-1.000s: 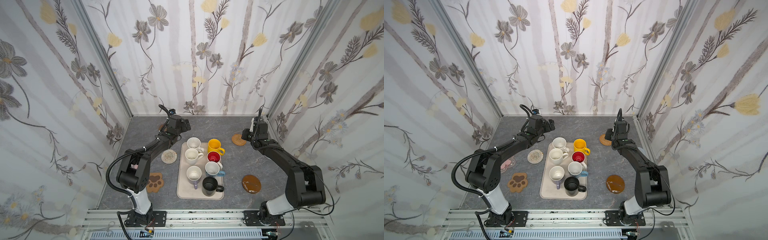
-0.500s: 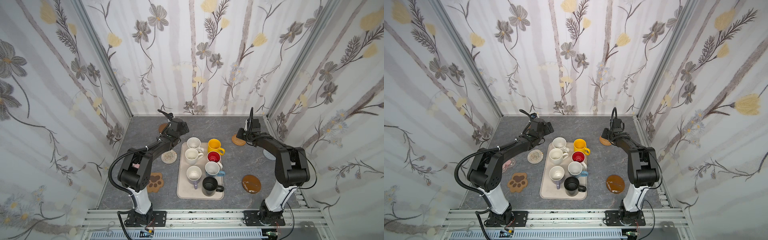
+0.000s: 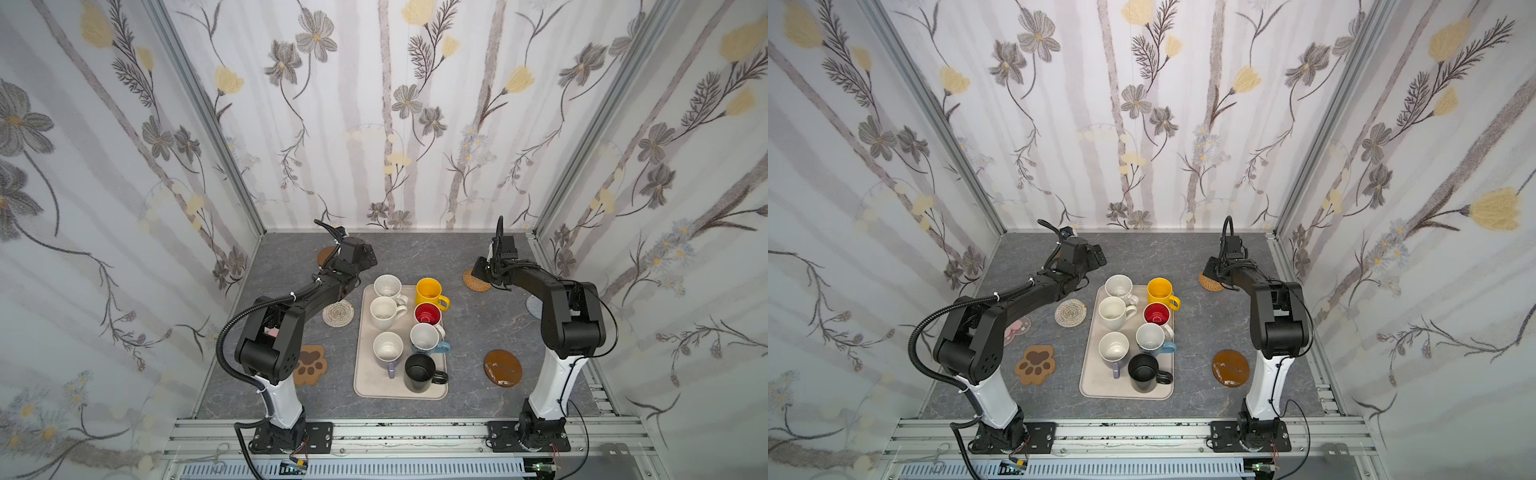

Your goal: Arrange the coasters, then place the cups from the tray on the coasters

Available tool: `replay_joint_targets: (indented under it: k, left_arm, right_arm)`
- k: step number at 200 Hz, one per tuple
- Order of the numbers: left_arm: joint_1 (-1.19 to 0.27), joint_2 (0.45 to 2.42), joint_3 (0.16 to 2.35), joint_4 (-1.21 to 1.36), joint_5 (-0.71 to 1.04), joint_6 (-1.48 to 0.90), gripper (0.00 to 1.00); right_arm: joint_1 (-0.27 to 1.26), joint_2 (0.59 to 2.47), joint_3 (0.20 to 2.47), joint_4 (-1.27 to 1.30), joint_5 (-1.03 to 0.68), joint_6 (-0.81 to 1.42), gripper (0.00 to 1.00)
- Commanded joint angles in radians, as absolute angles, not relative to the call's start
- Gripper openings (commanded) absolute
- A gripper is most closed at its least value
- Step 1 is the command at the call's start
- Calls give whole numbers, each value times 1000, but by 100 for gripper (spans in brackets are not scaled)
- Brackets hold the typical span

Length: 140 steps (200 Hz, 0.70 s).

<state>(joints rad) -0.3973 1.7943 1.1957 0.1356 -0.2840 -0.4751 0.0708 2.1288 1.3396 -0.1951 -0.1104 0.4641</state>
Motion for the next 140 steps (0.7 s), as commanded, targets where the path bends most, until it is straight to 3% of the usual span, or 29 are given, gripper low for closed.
replay_joint_targets:
  k: [1,41,101,140]
  left_arm:
    - [-397,1783,1190,149,-311,-490,100]
    - [-398,1781,1188,148,-317,-486,100]
    - [-399,1769,1181,149,-325,-485,100]
    - [-401,1763,1175,148,-330,-482,100]
  right_arm:
    - [65,2146,1362,-219,-122,488,0]
    - [85,2185,1438,-314,-56,483,0]
    - [145,2231,1558,-467,228,490,0]
    - [174,2301,1658,-578,284,462,0]
